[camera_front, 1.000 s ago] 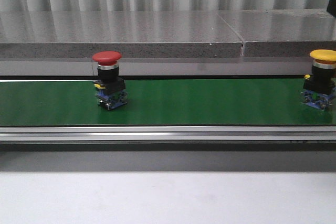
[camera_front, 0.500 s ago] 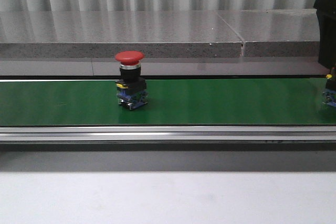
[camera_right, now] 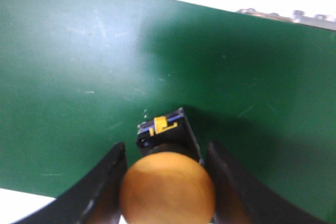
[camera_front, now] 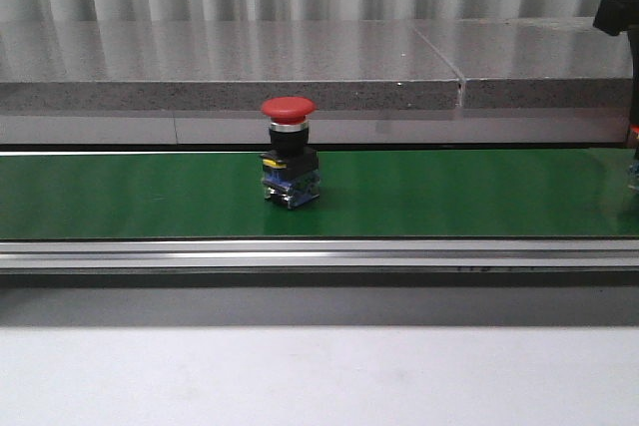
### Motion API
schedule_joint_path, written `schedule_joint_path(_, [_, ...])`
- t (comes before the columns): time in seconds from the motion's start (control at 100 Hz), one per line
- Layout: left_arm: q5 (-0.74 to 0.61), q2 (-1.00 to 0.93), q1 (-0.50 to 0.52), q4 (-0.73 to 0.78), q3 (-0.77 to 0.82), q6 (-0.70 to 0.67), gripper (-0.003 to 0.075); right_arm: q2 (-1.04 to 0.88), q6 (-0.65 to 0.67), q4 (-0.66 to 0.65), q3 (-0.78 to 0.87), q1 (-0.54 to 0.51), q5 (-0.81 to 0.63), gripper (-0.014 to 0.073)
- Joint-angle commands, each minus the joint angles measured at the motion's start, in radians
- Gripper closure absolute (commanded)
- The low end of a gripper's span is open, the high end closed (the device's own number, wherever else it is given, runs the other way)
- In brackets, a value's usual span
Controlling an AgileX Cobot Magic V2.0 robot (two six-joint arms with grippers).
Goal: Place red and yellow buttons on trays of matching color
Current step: 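Lower the right gripper onto the yellow button at the belt end and grasp, then carry the yellow button into the yellow tray and open the right gripper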
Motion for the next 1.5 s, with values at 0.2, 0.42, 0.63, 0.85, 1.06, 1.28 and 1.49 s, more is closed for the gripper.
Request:
schedule_joint_path(0.2, [-0.06,0.002,-0.007,-0.012,-0.027,0.001,0.074,-0.173,0.122,-0.059,-0.034,-0.088,0.006,0.0379])
schedule_joint_path(0.42, [-0.06,0.002,-0.007,-0.012,-0.027,0.001,0.074,-0.254,0.124,-0.059,-0.034,-0.229,0.049,0.0379])
schedule_joint_path(0.63, [-0.06,0.002,-0.007,-0.012,-0.027,0.001,0.074,-0.313,0.124,-0.066,-0.033,-0.444,0.064,0.0379])
schedule_joint_path(0.85, [-0.06,0.002,-0.007,-0.012,-0.027,0.001,0.074,-0.313,0.131,-0.07,-0.016,-0.636,0.066,0.0379])
schedule_joint_path(1.06, [-0.06,0.002,-0.007,-0.012,-0.027,0.001,0.074,-0.312,0.143,-0.07,0.048,-0.756,0.018,0.0379])
schedule_joint_path(1.28, [-0.06,0.002,-0.007,-0.012,-0.027,0.001,0.074,-0.276,0.156,-0.069,0.129,-0.81,-0.048,0.0379])
schedule_joint_path(1.49, [-0.06,0.002,-0.007,-0.012,-0.027,0.001,0.074,-0.193,0.157,-0.029,0.185,-0.811,-0.148,0.0379])
